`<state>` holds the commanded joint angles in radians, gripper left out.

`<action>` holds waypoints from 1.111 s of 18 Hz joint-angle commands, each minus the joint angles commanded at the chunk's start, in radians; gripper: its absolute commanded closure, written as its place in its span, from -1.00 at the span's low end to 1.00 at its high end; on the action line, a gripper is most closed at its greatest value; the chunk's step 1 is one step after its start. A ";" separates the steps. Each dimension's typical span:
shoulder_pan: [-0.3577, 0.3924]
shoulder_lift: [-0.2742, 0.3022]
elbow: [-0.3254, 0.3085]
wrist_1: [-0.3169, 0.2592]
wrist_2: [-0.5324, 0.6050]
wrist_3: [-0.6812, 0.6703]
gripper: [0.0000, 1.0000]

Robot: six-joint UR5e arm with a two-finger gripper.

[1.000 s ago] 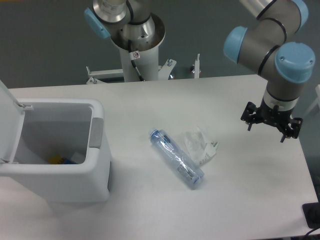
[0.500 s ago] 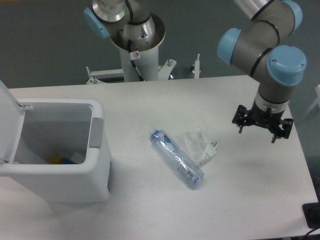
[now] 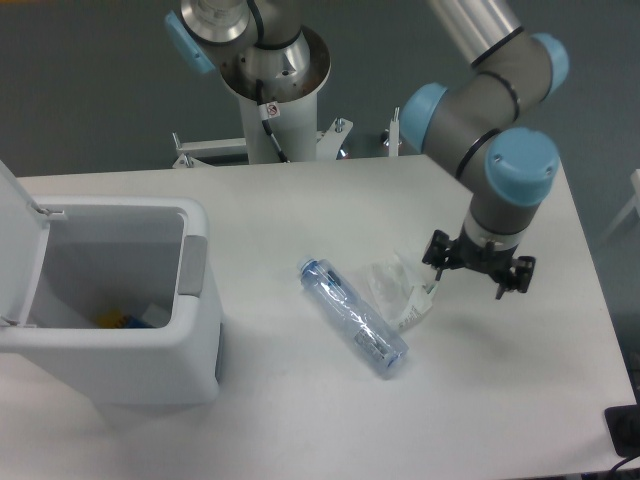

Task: Place the trash in the trash can
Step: 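Lower the gripper over the white tissue and close on it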

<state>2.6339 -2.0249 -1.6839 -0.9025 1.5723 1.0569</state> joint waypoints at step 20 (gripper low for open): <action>-0.045 -0.034 -0.025 0.025 0.026 -0.041 1.00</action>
<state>2.5893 -2.0587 -1.7089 -0.8774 1.5984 1.0154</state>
